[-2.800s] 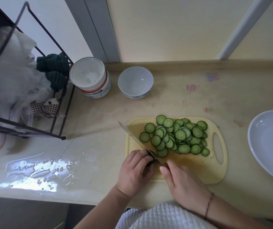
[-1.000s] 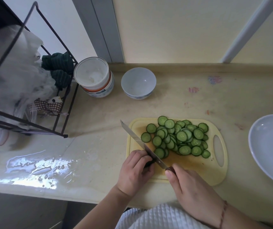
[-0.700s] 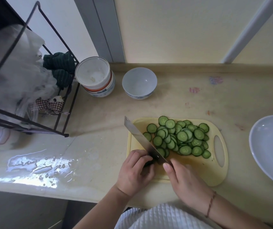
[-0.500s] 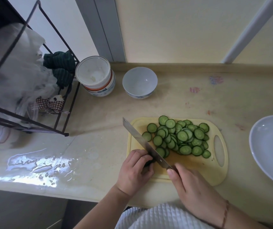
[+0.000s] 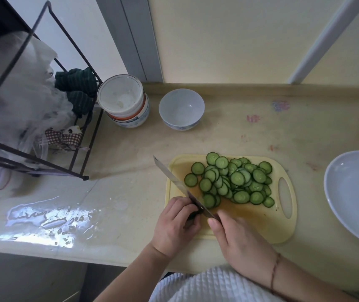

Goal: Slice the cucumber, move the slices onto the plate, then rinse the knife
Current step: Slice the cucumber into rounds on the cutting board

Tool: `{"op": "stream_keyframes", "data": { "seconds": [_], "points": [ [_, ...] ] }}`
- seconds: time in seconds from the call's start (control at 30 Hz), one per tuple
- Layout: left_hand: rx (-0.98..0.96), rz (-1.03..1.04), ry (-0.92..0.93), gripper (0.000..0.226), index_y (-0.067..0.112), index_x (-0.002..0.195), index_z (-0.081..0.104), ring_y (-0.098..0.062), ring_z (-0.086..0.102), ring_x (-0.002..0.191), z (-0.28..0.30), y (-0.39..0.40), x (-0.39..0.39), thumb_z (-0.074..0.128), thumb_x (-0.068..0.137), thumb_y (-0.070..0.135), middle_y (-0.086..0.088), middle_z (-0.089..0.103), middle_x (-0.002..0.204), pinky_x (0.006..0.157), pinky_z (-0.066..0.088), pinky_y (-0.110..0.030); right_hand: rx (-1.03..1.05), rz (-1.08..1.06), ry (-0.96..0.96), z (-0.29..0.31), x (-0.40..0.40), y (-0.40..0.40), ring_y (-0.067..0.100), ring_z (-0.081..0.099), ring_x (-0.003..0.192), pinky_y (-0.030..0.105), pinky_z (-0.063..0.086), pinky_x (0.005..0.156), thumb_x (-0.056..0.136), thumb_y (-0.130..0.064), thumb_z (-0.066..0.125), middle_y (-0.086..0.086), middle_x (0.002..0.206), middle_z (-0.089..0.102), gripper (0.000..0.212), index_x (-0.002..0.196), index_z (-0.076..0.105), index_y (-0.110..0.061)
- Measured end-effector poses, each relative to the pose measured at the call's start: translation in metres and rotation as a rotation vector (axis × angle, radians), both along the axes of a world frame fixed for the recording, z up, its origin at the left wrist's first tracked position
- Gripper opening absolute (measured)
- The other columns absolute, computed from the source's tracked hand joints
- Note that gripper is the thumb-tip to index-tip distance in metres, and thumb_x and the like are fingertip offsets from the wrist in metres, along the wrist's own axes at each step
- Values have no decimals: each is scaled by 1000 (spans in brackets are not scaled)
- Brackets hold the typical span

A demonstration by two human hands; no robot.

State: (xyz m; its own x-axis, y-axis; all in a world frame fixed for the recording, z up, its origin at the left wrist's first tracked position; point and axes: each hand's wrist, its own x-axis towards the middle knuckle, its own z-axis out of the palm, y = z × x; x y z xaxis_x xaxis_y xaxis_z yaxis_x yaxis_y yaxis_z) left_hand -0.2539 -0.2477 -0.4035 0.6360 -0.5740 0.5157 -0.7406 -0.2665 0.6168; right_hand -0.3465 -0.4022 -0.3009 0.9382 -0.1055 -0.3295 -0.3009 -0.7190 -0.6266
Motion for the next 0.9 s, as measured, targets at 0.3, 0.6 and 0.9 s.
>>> {"op": "stream_keyframes", "data": {
  "seconds": [0.3, 0.6, 0.9],
  "points": [
    [4, 11, 40, 19, 9, 98, 64, -21, 60, 89, 4, 3, -2, 73, 82, 6, -2, 59, 101, 87, 49, -22, 18, -78, 31, -10, 8, -7, 13, 50, 53, 31, 40, 51, 87, -62, 11, -4, 63, 52, 48, 77, 40, -26],
    [4, 19, 42, 19, 12, 97, 61, -20, 61, 88, 4, 2, -3, 72, 82, 6, 2, 59, 103, 85, 51, -23, 57, -43, -23, 14, -17, -7, 15, 49, 53, 32, 39, 52, 90, -62, 15, -3, 57, 48, 43, 77, 37, -28],
    [-4, 24, 31, 13, 5, 91, 68, -19, 62, 89, 2, 1, -2, 73, 79, 2, 1, 60, 103, 87, 51, -22, 9, -14, 25, 6, -12, -1, 13, 48, 58, 30, 40, 57, 85, -65, 6, -6, 65, 49, 45, 78, 33, -30]
  ]
}}
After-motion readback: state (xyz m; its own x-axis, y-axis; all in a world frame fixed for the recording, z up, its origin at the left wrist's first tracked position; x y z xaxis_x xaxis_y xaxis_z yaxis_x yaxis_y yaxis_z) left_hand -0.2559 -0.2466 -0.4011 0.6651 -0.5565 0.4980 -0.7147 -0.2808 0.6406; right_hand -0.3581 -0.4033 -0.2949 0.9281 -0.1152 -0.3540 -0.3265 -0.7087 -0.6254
